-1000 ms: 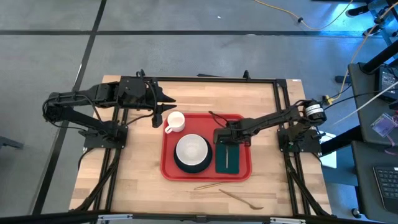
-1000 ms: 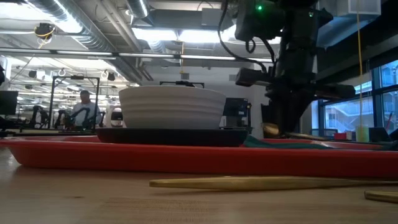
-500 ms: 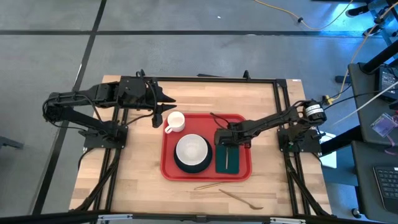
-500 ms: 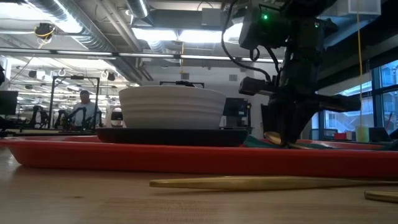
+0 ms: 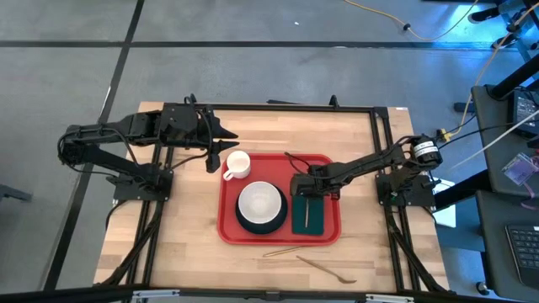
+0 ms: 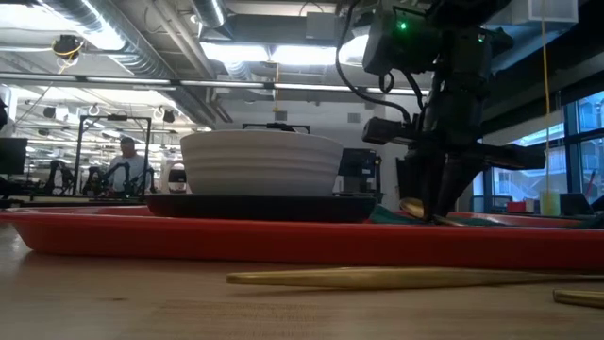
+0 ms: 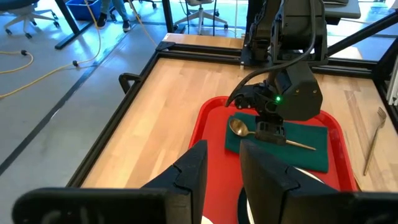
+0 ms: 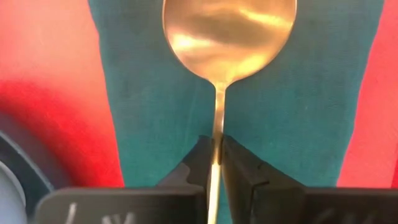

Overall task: Set up tray
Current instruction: Put the gold spoon to the right of the black plate on the green napkin on the red tray

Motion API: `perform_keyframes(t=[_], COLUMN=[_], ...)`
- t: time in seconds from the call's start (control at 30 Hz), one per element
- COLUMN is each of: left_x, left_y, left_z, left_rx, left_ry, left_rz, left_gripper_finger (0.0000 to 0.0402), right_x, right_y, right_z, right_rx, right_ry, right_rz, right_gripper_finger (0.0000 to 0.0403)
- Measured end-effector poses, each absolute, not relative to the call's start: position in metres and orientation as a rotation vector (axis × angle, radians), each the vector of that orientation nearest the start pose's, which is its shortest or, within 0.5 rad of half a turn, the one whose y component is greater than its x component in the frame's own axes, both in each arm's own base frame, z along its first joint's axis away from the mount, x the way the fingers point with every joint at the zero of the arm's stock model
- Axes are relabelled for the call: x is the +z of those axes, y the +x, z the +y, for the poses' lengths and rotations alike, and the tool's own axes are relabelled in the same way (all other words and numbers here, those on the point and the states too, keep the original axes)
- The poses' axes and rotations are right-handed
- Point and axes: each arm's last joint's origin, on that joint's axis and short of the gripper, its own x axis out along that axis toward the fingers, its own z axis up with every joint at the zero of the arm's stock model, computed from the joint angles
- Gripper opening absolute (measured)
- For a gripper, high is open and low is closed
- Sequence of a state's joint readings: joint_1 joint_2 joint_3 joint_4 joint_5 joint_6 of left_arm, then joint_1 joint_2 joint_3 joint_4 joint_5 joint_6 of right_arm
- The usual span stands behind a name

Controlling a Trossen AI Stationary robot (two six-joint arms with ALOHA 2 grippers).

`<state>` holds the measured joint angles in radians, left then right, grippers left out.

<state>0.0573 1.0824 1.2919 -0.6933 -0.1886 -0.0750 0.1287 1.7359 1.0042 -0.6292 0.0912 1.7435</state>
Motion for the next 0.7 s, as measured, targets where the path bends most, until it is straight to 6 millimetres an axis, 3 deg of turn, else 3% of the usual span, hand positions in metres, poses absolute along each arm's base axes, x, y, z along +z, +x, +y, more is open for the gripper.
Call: perform_keyframes(t=[0.7], left_x=[0.4015], left_y=[0.2078], left_z=[0.0173], left_rx=[0.259], left_ry=[-0.042], left_rz=[0.475], left_gripper_finger=[0.0088], right_x=[0.1505], right_y=[0.3040], right_z=[0.0382], right_rx=[-1.084], right_ry=[1.332], right_rz=[1.019], right_gripper_finger=[0.0040])
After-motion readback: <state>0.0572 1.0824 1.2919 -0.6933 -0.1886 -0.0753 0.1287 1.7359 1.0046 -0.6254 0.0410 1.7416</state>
